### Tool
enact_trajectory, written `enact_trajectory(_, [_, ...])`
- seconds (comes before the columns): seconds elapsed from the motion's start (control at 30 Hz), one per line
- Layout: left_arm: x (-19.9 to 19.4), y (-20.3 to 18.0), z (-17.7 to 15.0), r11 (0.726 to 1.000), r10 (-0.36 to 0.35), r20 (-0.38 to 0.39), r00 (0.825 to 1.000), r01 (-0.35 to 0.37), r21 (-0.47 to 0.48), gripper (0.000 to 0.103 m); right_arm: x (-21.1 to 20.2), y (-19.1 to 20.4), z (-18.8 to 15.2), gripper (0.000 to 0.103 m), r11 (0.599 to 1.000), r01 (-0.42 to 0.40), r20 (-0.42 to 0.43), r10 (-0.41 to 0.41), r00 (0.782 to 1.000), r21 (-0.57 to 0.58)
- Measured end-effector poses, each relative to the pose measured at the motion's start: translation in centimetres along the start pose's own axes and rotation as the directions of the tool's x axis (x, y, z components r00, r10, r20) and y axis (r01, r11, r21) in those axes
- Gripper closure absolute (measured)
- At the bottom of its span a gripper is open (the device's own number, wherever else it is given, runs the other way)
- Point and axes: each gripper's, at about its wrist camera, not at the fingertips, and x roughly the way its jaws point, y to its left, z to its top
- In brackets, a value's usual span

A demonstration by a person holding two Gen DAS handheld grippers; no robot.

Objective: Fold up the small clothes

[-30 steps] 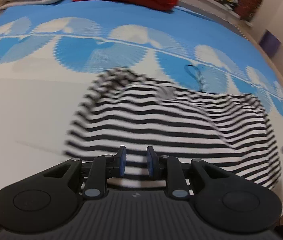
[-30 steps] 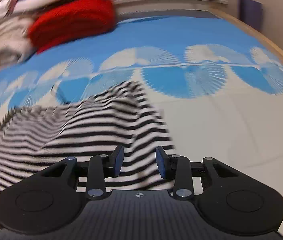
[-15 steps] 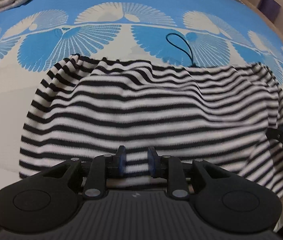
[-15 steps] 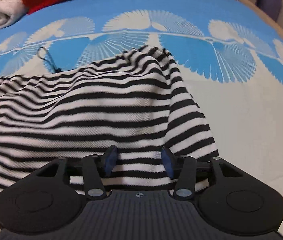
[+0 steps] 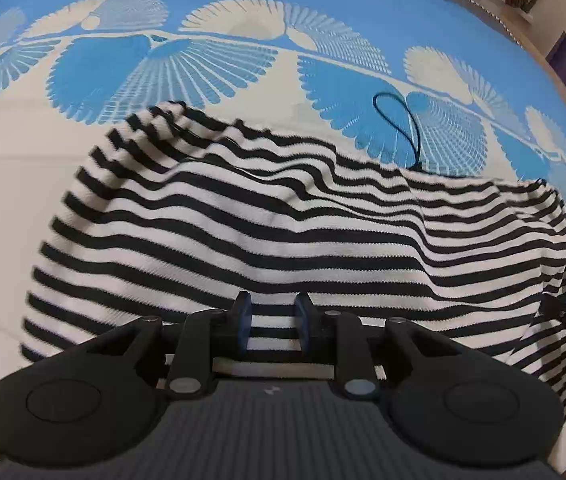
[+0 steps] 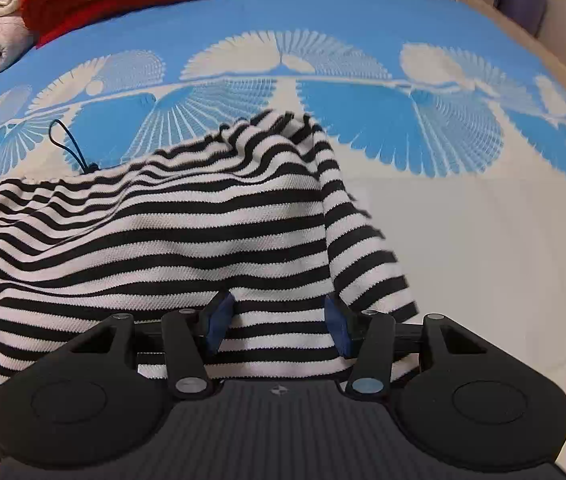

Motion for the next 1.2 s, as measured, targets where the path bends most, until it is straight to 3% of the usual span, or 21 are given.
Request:
enact_trajectory(0.17, [-2.8, 1.7, -0.6, 0.999, 0.007, 0.041, 0.999, -0.005, -0.032, 0.070, -3.4, -2.0, -0.3, 0.051, 0.996, 0.028, 0.106, -0.036, 0.994, 0.079])
enact_trajectory(0.23, [-3.2, 2.7, -1.0, 0.998, 0.027, 0.020, 0.999, -0.026, -0.048, 0.070, -3.0, -3.4, -0.9, 0.050, 0.993, 0.073, 0.046, -0.078, 0.996, 0.093])
enact_trajectory(0.3, [-3.7, 3.7, -1.4, 0.997, 0.028, 0.010, 1.000, -0.027, -0.078, 0.070, -1.3, -4.5, -1.9, 0.047, 0.990, 0.117, -0.086, -0.110, 0.990, 0.083])
enact_trajectory(0.33, [-3.8, 4.1, -1.5, 0.996, 0.029, 0.007, 1.000, -0.028, -0.088, 0.070, -0.4, -5.2, -2.6, 0.037, 0.989, 0.117, -0.145, -0.103, 0.984, 0.091])
enact_trajectory(0.37, [-3.9, 4.5, -1.6, 0.995, 0.034, 0.005, 0.999, -0.034, -0.095, 0.070, -0.4, -5.8, -2.7, 0.031, 0.986, 0.119, -0.146, -0.102, 0.984, 0.116])
enact_trajectory(0.6, [-5.3, 5.4, -2.3, 0.996, 0.042, 0.017, 0.999, -0.040, -0.084, 0.070, -4.0, -6.5, -2.6, 0.037, 0.985, 0.109, -0.004, -0.109, 0.994, 0.136])
enact_trajectory(0.67, [-4.8, 5.2, -2.5, 0.996, 0.046, 0.003, 0.999, -0.046, -0.072, 0.070, -4.5, -6.5, -2.9, 0.037, 0.989, 0.091, 0.001, -0.092, 0.996, 0.121])
enact_trajectory(0.77, [-2.9, 5.1, -2.7, 0.996, 0.068, -0.069, 0.995, -0.071, -0.050, 0.066, -3.1, -6.6, -3.9, 0.033, 0.993, 0.080, -0.119, -0.070, 0.990, 0.086])
enact_trajectory(0.83, [-3.0, 4.4, -2.7, 0.994, 0.104, -0.059, 0.993, -0.105, -0.013, 0.060, -1.5, -6.7, -4.8, 0.029, 0.996, 0.073, -0.239, -0.060, 0.969, 0.045])
enact_trajectory(0.97, [-5.3, 3.4, -2.9, 0.992, 0.122, 0.028, 0.992, -0.123, 0.030, 0.053, -3.2, -7.0, -4.2, 0.030, 0.995, 0.103, -0.153, -0.099, 0.983, 0.016])
enact_trajectory(1.07, [-7.7, 3.0, -3.0, 0.992, 0.113, 0.121, 0.986, -0.118, 0.039, 0.044, -5.8, -7.6, -3.8, 0.031, 0.991, 0.122, -0.031, -0.121, 0.992, 0.045])
enact_trajectory(1.17, [-10.5, 2.1, -3.5, 0.987, 0.132, 0.197, 0.971, -0.147, 0.062, 0.033, -8.9, -8.2, -3.3, 0.031, 0.988, 0.139, 0.117, -0.146, 0.982, 0.068])
enact_trajectory(1.2, [-11.7, 2.0, -3.6, 0.988, 0.125, 0.205, 0.971, -0.140, 0.060, 0.025, -10.0, -8.3, -3.2, 0.031, 0.988, 0.142, 0.163, -0.151, 0.975, 0.068])
